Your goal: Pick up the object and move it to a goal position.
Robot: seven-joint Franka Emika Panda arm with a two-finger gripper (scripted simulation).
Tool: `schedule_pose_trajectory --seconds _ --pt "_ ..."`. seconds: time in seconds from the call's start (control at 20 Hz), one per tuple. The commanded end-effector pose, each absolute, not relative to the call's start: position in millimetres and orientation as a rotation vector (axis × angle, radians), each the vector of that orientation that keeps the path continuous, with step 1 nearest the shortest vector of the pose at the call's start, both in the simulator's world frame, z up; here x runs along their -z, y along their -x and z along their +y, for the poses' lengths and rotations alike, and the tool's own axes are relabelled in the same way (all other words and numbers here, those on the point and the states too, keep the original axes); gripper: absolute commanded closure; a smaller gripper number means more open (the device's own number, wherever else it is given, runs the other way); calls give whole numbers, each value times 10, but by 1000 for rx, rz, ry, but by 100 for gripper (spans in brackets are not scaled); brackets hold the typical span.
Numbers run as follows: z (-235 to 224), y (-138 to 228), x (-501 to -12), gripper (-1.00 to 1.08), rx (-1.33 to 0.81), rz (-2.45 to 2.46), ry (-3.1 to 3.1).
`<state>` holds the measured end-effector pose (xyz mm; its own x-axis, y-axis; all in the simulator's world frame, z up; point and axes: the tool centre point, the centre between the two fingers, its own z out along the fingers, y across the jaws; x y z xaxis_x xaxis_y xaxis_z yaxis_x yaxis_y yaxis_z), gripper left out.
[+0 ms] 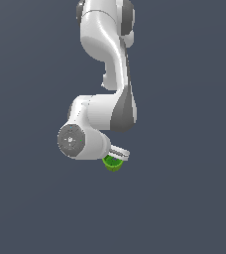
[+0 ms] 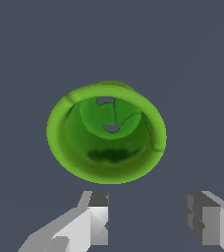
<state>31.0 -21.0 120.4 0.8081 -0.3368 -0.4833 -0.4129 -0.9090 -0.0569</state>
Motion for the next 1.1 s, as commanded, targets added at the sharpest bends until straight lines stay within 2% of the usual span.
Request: schedule_pose_trajectory --seconds 0.0,0.55,1.05 --pt "-225 -299 -1135 -20 -784 646 2784" --pt "-267 -220 -862 -20 -1043 850 2565" --pt "-272 -169 -743 -20 -1148 937 2455"
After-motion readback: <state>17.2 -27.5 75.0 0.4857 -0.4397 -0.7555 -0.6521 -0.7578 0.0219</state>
